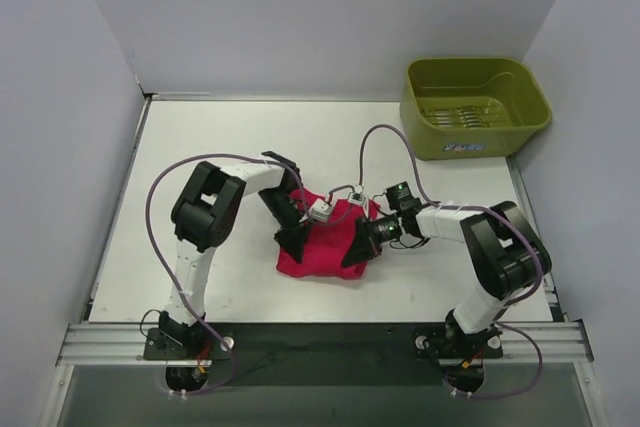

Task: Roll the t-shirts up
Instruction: Roll the T-shirt to the center of the board.

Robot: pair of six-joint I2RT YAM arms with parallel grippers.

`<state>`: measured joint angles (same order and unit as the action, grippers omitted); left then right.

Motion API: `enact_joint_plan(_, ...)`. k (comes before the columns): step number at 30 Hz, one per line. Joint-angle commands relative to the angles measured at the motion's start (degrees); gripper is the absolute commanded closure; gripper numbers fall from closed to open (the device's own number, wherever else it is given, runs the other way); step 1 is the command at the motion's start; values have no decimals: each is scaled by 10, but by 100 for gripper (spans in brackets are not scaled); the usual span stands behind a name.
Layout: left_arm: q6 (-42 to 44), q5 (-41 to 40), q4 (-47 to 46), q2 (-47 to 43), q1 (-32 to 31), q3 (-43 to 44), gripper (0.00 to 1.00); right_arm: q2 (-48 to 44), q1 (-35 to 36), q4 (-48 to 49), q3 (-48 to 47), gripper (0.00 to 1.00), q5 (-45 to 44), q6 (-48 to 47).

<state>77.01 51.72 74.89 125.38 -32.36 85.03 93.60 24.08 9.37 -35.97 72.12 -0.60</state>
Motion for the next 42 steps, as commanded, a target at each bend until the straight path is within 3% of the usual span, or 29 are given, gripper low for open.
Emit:
enact_joint_plan(1,30,32,152,-47,19,20,84,31,-39,-85,-63,95,41,40)
enact_joint_plan(8,17,30,153,-124,36,-11,85,21,-25,-354,-150,96,-19,-113)
enact_joint_plan(11,16,28,152,-149,30,-47,86,20,-25,-382,-138,96,-29,-121)
enact_joint_plan(16,38,17,152,-131,20,-84,88,14,-5,-319,-81,96,-24,-24)
enact_joint_plan(24,71,24,152,-66,15,-123,92,61,4,-224,-14,96,3,42)
enact_joint_plan(30,79,4,153,0,16,-102,91,170,14,-256,-43,96,22,49)
enact_joint_plan(33,68,-4,153,28,16,-75,85,207,27,-275,-51,96,11,54)
enact_joint_plan(37,60,-8,153,36,24,-58,63,207,32,-276,-53,97,-10,64)
enact_joint_plan(38,52,-6,153,25,30,-57,49,211,31,-276,-55,98,-12,67)
enact_joint_plan(39,45,-2,154,16,39,-54,3,217,30,-277,-57,98,-21,73)
enact_joint_plan(42,-3,5,153,-43,77,-37,3,229,31,-293,-70,99,-42,73)
